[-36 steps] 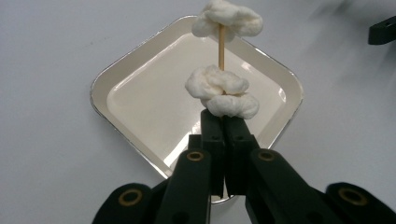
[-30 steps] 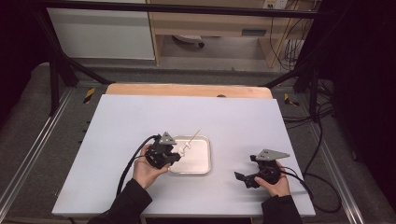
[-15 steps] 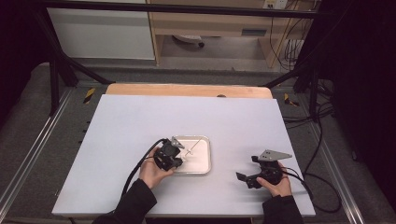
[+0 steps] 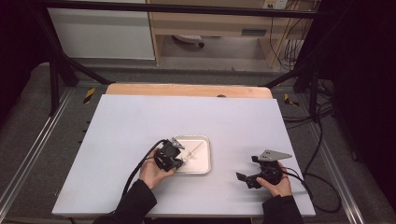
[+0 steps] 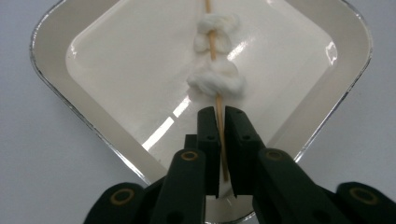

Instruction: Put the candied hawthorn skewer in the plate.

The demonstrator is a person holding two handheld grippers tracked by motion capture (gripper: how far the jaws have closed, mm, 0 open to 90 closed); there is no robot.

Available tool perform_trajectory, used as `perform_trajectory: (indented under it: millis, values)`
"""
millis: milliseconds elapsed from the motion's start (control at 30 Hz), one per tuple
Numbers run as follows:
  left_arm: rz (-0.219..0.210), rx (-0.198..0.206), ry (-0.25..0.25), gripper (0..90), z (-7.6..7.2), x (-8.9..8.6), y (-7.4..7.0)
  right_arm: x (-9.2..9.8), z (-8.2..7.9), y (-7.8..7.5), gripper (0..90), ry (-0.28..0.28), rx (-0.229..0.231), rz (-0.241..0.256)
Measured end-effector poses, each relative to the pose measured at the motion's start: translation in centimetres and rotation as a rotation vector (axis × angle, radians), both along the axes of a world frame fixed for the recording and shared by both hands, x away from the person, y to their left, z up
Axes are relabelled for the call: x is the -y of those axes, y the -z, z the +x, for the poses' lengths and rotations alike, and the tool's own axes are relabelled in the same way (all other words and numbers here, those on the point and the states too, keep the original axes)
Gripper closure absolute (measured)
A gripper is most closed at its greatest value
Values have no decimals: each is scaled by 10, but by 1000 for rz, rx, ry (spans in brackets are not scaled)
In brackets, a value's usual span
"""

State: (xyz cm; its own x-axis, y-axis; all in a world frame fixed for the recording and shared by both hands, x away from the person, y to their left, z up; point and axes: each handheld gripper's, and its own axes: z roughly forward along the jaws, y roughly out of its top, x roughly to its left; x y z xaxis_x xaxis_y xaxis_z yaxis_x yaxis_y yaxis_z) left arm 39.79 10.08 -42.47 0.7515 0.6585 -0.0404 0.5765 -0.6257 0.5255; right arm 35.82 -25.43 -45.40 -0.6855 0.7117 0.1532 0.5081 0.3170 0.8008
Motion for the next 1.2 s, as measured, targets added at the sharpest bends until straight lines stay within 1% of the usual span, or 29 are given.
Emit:
perform_trajectory:
  millis: [67,133,233,300,333,400,500,600,733,867,967,1033,1200]
  values:
    - [-21,12,3,793,-1,-2,-3,0,0,0,9,3,-1,-1]
    - [-42,34,5,745,-3,-6,-8,0,0,0,9,1,-2,1]
    - [-60,69,4,650,-5,-12,-14,0,0,0,9,0,1,-1]
    - [-71,79,5,581,-6,-16,-17,0,0,0,9,1,0,-1]
    - [-74,84,1,533,-7,-18,-19,1,0,-1,9,2,2,-3]
    - [-76,110,-9,461,-9,-23,-21,1,0,-1,9,2,4,1]
    - [-73,124,-4,357,-11,-32,-24,1,0,-1,9,2,7,1]
    - [-91,132,-1,233,-15,-43,-25,2,0,-1,9,2,7,-2]
    - [-130,143,-31,168,-20,-60,-25,2,0,-1,9,3,3,-4]
    - [-139,165,-62,132,-26,-80,-22,2,0,-1,9,0,4,-5]
    - [-142,183,-84,116,-30,-95,-16,3,0,-1,9,1,2,-9]
    - [-142,179,-91,103,-33,-105,-11,4,-1,0,9,6,-7,-10]
    - [-181,172,-121,95,-40,-126,1,4,-1,1,8,2,-6,-17]
